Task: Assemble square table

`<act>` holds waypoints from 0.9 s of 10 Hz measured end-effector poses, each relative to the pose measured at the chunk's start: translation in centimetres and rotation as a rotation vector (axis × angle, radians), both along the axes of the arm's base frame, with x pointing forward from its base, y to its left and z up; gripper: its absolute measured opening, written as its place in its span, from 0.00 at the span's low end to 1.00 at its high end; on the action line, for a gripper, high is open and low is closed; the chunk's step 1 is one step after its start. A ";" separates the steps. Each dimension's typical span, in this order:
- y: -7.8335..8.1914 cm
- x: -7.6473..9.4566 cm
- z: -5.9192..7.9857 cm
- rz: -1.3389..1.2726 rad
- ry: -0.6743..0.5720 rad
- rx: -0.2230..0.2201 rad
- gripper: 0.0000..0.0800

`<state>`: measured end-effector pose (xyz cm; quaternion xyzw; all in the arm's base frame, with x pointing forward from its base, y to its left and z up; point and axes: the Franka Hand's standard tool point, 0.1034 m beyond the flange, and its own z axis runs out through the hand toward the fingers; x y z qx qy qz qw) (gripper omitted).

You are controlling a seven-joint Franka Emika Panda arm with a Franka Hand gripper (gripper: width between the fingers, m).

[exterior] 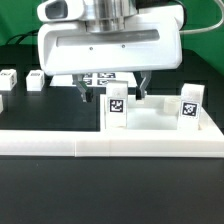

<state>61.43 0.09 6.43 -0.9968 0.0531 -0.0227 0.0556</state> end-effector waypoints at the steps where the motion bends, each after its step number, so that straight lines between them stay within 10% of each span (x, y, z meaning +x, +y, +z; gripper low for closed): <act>1: 0.0 0.0 0.0 -0.017 0.002 0.001 0.81; 4: 0.1 0.0 0.0 -0.099 0.011 0.007 0.36; 9: 0.6 0.4 0.0 -0.625 0.072 0.031 0.36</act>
Offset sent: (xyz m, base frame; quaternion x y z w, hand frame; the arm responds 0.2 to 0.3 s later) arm 0.0000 0.0000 0.0000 0.0000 0.0000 0.1296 0.9916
